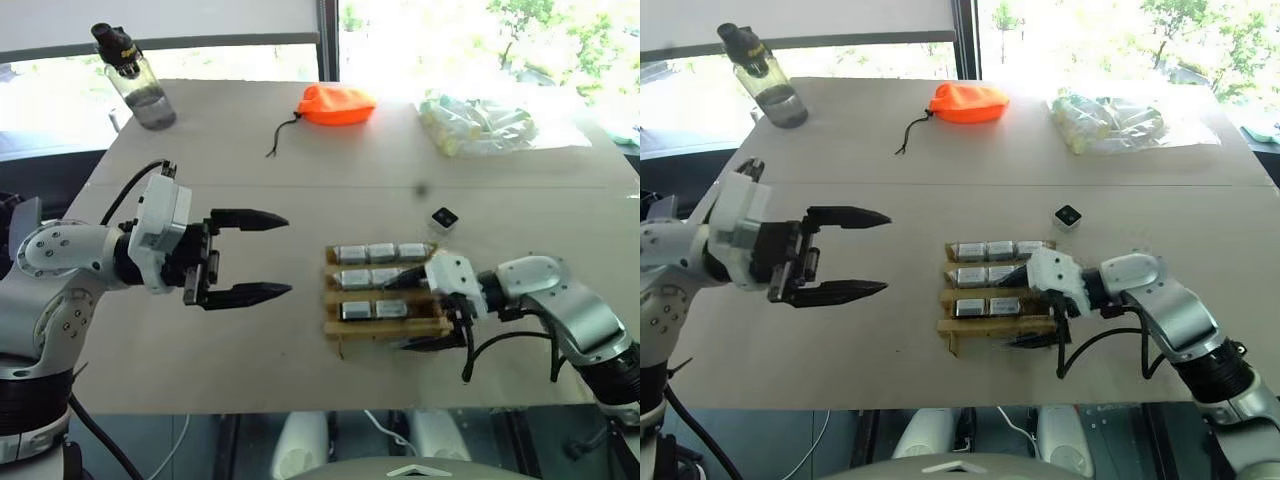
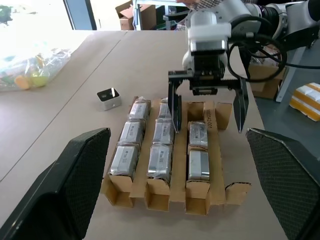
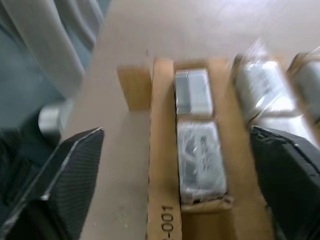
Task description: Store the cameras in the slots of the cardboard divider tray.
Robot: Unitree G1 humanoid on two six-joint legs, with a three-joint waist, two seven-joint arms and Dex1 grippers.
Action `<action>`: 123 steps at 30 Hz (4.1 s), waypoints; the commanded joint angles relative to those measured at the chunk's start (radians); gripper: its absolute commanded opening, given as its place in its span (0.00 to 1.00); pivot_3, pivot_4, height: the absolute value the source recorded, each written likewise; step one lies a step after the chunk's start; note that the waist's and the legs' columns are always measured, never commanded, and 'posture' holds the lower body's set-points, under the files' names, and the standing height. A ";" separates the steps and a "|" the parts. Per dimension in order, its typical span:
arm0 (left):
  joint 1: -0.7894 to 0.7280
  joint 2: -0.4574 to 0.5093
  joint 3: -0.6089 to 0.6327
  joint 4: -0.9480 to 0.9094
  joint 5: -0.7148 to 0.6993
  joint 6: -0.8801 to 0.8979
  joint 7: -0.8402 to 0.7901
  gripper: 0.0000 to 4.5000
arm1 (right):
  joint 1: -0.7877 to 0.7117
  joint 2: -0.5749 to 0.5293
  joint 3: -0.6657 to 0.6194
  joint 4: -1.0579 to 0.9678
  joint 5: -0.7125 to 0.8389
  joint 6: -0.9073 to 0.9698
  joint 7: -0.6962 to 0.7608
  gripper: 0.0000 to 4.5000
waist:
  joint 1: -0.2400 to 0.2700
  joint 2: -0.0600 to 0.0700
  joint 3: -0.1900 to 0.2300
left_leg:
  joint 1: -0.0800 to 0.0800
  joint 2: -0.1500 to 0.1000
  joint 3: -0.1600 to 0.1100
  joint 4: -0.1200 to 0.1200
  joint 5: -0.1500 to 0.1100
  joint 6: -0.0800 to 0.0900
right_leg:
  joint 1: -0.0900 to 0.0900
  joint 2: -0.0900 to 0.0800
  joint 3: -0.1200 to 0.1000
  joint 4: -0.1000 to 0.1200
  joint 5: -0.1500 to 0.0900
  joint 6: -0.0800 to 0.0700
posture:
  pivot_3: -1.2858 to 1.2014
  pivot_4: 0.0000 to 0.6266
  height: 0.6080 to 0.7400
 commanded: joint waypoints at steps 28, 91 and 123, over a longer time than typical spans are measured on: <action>-0.049 0.015 0.000 -0.004 0.043 0.116 0.221 1.00 | -0.207 0.165 -0.166 0.596 -0.276 -0.073 -0.512 0.99 | -0.001 0.000 0.000 | -0.001 0.000 0.001 -0.001 0.000 0.000 | -0.001 0.000 0.000 0.000 0.000 0.000 | 0.52 0.24 1.00; -0.409 -0.255 -0.227 0.209 -0.022 0.405 0.326 0.15 | -0.359 0.143 0.095 0.405 -0.852 -1.203 -0.551 0.41 | -0.024 0.000 0.002 | -0.001 0.000 0.000 0.000 0.002 -0.003 | -0.001 -0.001 0.000 0.001 0.000 0.000 | 0.52 0.24 1.00; -0.250 -0.387 -0.492 -0.046 0.197 0.136 0.322 0.15 | 0.646 -0.168 -0.629 0.223 0.253 -0.356 0.071 0.98 | 0.005 0.000 0.002 | 0.003 -0.001 -0.006 0.000 0.001 0.000 | 0.008 -0.002 0.000 -0.001 0.000 0.000 | 0.52 0.24 1.00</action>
